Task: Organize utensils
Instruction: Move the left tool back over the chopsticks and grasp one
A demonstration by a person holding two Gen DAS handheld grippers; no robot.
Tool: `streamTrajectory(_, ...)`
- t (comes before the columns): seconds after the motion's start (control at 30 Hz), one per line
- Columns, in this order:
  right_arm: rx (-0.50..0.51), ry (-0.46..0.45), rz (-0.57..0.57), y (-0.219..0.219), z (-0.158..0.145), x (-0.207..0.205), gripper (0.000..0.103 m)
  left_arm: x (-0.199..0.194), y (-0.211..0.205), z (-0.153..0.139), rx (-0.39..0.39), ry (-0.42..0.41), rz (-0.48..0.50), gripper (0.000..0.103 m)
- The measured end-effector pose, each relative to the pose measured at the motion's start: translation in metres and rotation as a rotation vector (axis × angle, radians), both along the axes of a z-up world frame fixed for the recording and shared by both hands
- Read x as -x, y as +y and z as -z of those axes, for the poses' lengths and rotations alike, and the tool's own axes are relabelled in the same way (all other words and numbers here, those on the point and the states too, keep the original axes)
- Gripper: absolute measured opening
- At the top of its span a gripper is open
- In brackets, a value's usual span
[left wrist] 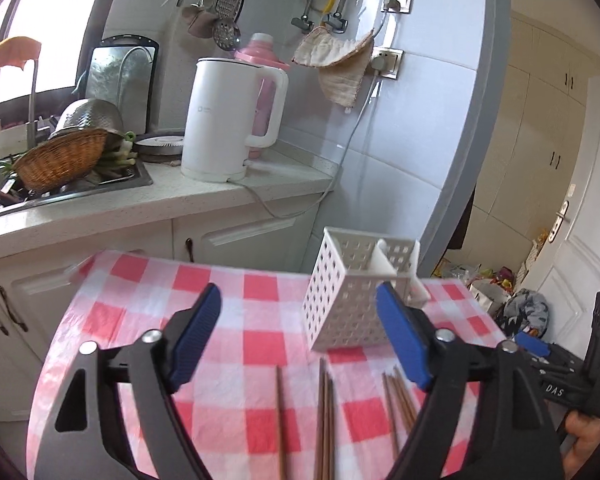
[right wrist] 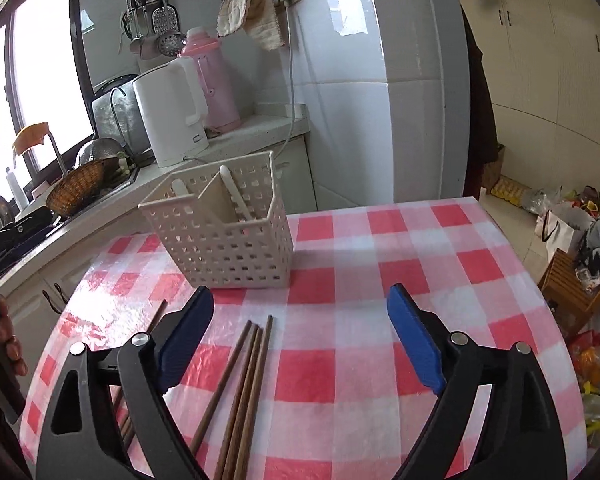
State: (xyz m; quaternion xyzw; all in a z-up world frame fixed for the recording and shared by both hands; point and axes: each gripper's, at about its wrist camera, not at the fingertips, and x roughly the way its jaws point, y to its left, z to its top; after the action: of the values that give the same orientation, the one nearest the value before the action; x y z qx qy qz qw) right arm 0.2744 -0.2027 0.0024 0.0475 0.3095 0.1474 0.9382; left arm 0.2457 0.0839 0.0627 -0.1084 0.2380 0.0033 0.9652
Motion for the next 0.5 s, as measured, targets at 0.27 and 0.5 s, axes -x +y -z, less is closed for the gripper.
streamTrajectory(0.27, 0.078, 0.041, 0.071, -0.007, 0.042, 0.053, 0.084, 0.068, -0.013, 0.049, -0.096, 0.112, 0.009, 0.094)
streamTrajectory(0.5, 0.057, 0.175, 0.013, 0.006, 0.070, 0.042, 0.084, 0.072, -0.014, 0.095, -0.071, 0.278, 0.043, 0.075)
